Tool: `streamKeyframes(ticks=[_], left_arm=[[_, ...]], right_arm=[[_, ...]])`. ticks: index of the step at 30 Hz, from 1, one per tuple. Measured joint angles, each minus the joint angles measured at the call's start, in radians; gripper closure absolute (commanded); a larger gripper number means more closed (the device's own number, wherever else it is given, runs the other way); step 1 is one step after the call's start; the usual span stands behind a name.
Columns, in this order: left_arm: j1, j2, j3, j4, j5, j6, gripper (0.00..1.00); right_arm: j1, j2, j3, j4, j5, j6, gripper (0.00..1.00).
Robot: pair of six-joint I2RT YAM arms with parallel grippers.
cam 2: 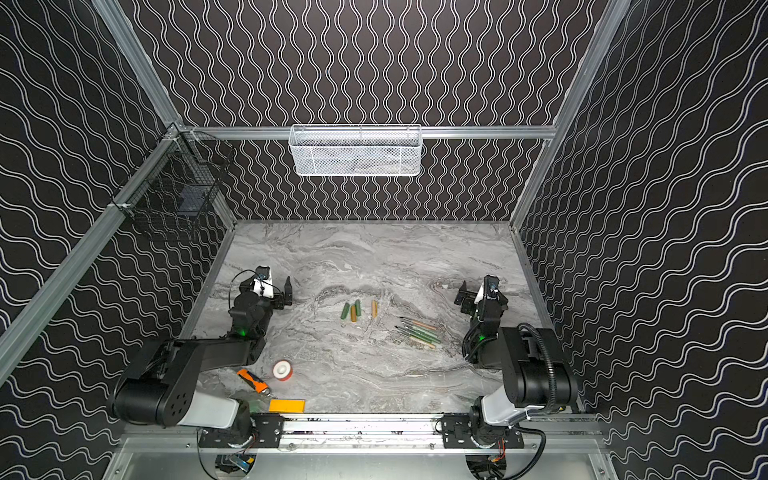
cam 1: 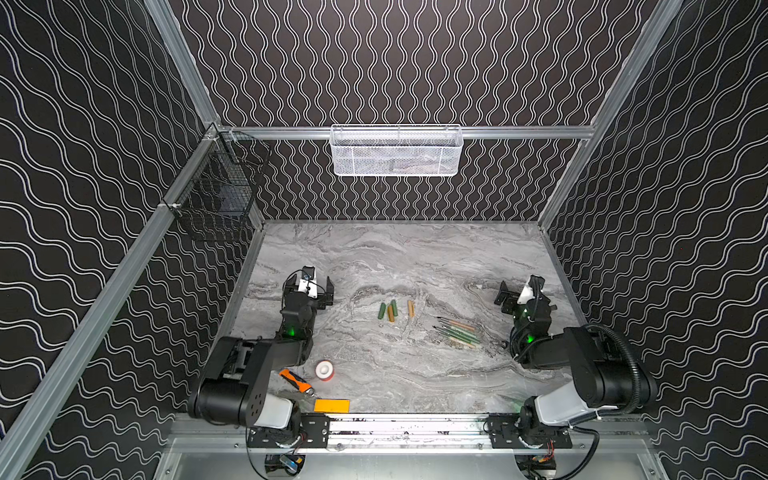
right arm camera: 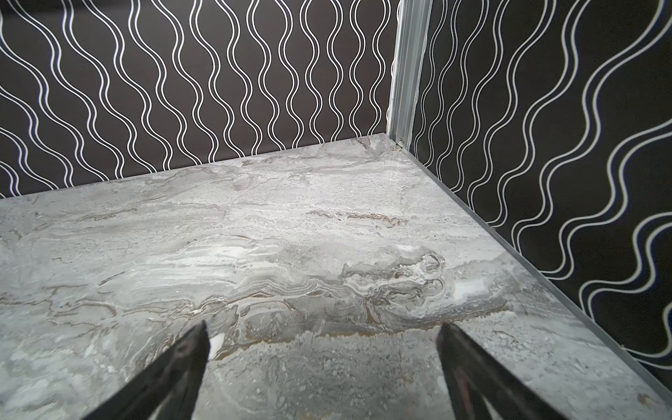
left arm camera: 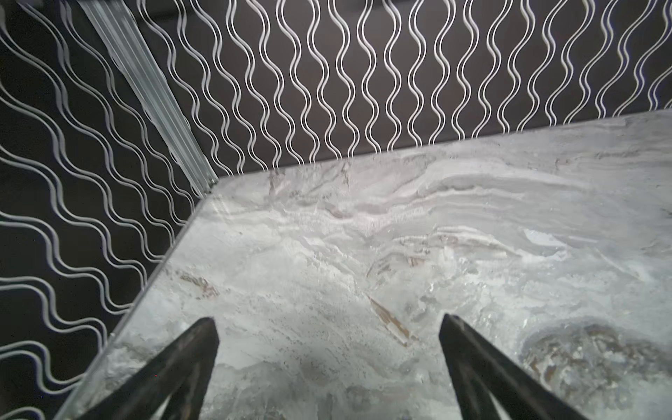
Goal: Insert the pens into the pen caps
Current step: 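Raise the left gripper over the caps while the right gripper reaches toward the pens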
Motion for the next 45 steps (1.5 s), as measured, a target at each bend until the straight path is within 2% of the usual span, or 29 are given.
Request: streamKeyframes(ticks=[6,12,22,25,28,31,34,40,45], left_arm=[[-0.166,-0.045,0.154,-0.211,-0.147,0.053,0.02],[-0.313,-0.071,0.328,-0.499,-0.277,0.036,0.01],[-0.472,-0.148,0.585,-1.037,-0.296,-0.217,0.01],[-0.475,-0.164,0.666,-1.184,-0.265,-0.243,0.02],[-0.476,-0.180,0.736,-1.291,-0.181,-0.232,0.01],[-0.476,-0.191,0.795,-1.383,-0.085,-0.181,0.01],[-0.477,-0.207,0.819,-1.446,-0.001,-0.151,0.01],[-0.476,-0.223,0.797,-1.508,0.119,-0.137,0.01],[-0.476,-0.193,0.818,-1.542,0.167,-0.164,0.01]], right_arm=[[0.000,0.000,0.000,0.000,0.000,0.000,0.00],[0.000,0.000,0.000,0.000,0.000,0.000,0.00],[-0.025,0.000,-0.001,-0.001,-0.019,0.011,0.00],[-0.024,-0.002,0.003,-0.007,-0.042,0.011,0.00],[-0.024,-0.017,0.014,-0.025,-0.070,0.000,0.00],[-0.012,-0.060,0.079,-0.139,-0.071,-0.011,0.00],[0.027,-0.098,0.212,-0.315,-0.042,-0.009,0.00],[0.198,-0.134,0.409,-0.698,0.064,0.025,0.01],[0.280,-0.098,0.596,-1.052,0.007,0.064,0.03]])
